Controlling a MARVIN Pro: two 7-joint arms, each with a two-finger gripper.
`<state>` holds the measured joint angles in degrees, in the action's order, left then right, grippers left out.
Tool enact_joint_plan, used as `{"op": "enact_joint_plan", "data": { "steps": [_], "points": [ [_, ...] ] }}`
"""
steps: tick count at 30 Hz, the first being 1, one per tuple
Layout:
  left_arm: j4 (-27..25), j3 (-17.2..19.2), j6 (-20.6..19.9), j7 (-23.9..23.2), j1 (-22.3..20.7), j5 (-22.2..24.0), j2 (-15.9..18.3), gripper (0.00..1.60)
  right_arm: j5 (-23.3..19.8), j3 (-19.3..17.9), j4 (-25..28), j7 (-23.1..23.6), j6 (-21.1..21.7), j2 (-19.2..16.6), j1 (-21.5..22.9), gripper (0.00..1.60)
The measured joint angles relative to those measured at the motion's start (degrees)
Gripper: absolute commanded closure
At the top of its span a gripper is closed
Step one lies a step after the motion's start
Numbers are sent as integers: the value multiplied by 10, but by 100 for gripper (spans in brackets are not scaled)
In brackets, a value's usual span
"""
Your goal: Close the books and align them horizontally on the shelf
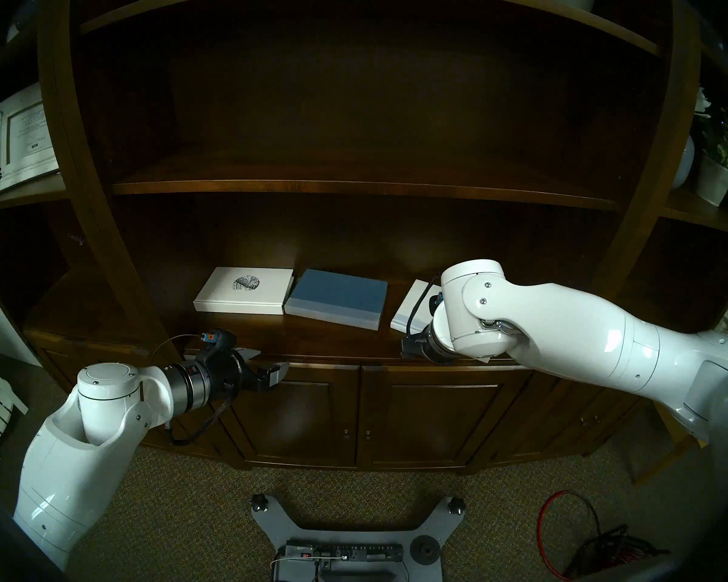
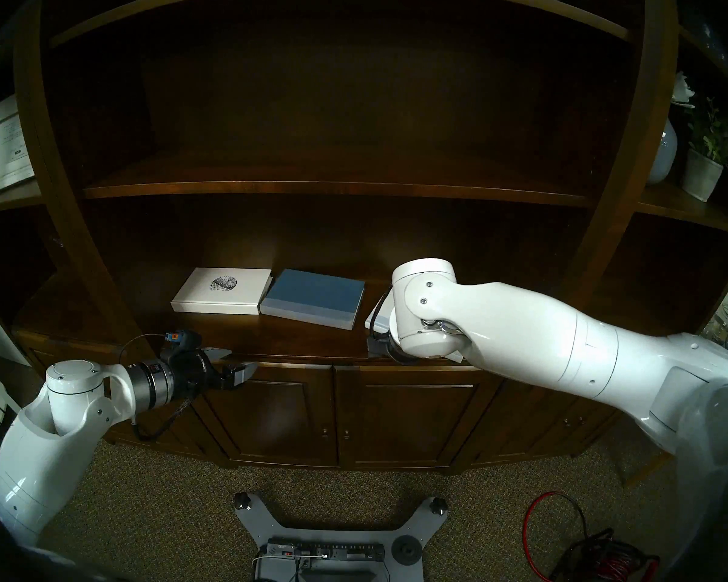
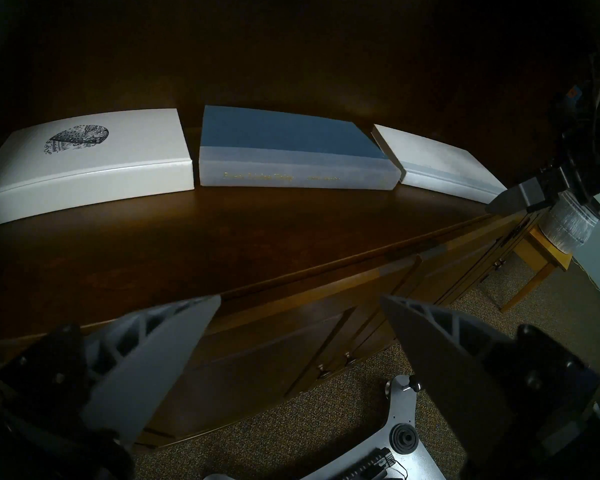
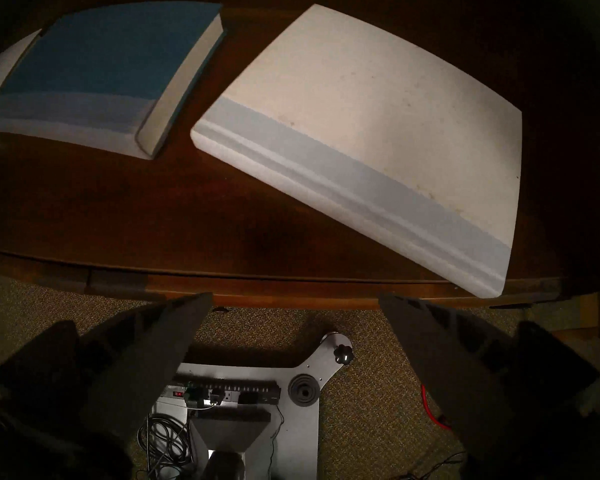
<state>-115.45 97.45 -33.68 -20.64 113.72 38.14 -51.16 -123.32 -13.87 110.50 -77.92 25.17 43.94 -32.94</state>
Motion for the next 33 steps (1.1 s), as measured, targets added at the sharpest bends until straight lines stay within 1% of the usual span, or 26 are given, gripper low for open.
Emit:
{"op": "enact_joint_plan", "data": {
  "steps": [4, 14, 20, 27, 29, 33],
  "points": [
    [0, 0, 0, 0, 0, 0, 0, 0, 1, -2, -10, 16, -1, -11, -1, 0],
    [0, 0, 0, 0, 0, 0, 0, 0, 6, -4, -33, 77, -8, -42, -10, 0],
    [0, 0, 0, 0, 0, 0, 0, 0, 14, -4, -56, 113, -9, -53, -12, 0],
    [0, 0, 0, 0, 0, 0, 0, 0, 29, -3, -107, 154, 2, -47, -11, 0],
    [0, 0, 0, 0, 0, 0, 0, 0, 36, -2, -126, 163, 8, -41, -9, 0],
    [0, 0, 0, 0, 0, 0, 0, 0, 48, 0, -147, 170, 18, -31, -3, 0]
  ]
}}
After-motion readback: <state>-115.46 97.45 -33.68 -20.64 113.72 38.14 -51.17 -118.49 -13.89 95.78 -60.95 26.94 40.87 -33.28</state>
